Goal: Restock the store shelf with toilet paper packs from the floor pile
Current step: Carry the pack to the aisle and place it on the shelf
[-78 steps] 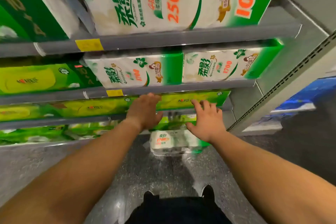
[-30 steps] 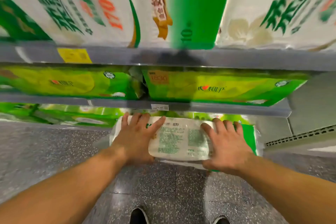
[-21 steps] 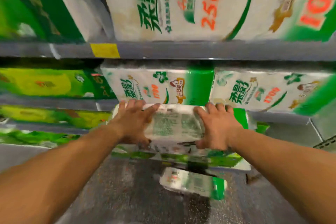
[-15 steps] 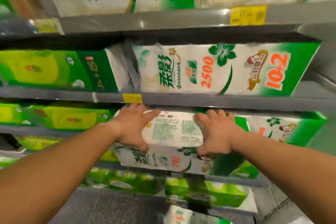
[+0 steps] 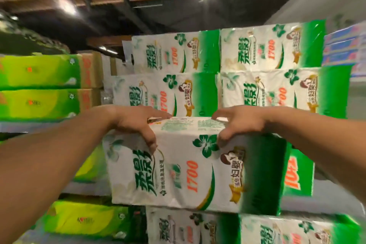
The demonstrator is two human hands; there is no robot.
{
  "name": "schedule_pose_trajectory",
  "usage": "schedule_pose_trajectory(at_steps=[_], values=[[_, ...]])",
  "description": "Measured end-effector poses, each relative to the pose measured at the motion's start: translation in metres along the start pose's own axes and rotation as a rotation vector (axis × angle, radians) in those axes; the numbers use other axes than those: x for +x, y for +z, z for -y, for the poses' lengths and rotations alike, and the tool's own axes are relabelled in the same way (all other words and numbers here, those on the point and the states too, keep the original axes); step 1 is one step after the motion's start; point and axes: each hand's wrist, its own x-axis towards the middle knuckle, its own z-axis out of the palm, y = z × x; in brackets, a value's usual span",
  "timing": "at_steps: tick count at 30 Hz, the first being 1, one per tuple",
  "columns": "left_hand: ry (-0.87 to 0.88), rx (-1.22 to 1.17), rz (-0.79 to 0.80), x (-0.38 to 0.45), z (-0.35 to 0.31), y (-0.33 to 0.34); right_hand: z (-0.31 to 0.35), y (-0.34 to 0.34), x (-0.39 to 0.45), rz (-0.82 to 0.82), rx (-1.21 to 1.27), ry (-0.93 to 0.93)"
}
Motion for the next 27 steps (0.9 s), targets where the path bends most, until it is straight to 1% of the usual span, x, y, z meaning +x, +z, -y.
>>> schedule_pose_trajectory(at_steps=[2, 4, 8, 10, 12, 15, 17, 19, 21, 23, 24, 25, 26, 27], values=[[-0.013, -0.050, -0.079, -0.009, 0.000, -0.049, 0.024, -0.042, 0.002, -0.071, 0.001, -0.011], [-0.017, -0.090, -0.195, -0.021, -0.003, -0.098, 0.049, -0.085, 0.008, -0.197, -0.004, -0.048], [0.049, -0.015, -0.493, -0.039, -0.005, -0.188, 0.104, -0.166, 0.023, -0.516, -0.133, -0.111], [0.008, 0.083, -0.627, -0.039, 0.002, -0.226, 0.126, -0.196, 0.034, -0.593, -0.172, -0.107], [-0.056, 0.176, -0.707, -0.032, 0.012, -0.254, 0.143, -0.211, 0.050, -0.648, -0.205, -0.094], [-0.117, 0.307, -0.749, -0.008, 0.029, -0.273, 0.155, -0.220, 0.082, -0.724, -0.314, -0.043], [-0.109, 0.342, -0.747, 0.012, 0.045, -0.279, 0.154, -0.223, 0.109, -0.748, -0.332, -0.029], [-0.116, 0.305, -0.689, 0.031, 0.060, -0.287, 0.149, -0.225, 0.134, -0.713, -0.323, -0.009], [-0.156, 0.273, -0.612, 0.047, 0.070, -0.293, 0.143, -0.228, 0.158, -0.634, -0.266, -0.001], [-0.188, 0.157, -0.528, 0.061, 0.075, -0.300, 0.139, -0.235, 0.180, -0.566, -0.143, -0.011], [-0.199, 0.068, -0.500, 0.067, 0.075, -0.304, 0.137, -0.238, 0.189, -0.563, -0.126, -0.006], [-0.226, 0.000, -0.486, 0.073, 0.076, -0.306, 0.135, -0.240, 0.199, -0.578, -0.147, 0.011], [-0.250, -0.002, -0.496, 0.082, 0.079, -0.308, 0.133, -0.242, 0.208, -0.602, -0.211, 0.042], [-0.275, 0.071, -0.508, 0.090, 0.080, -0.308, 0.132, -0.241, 0.217, -0.608, -0.288, 0.078]])
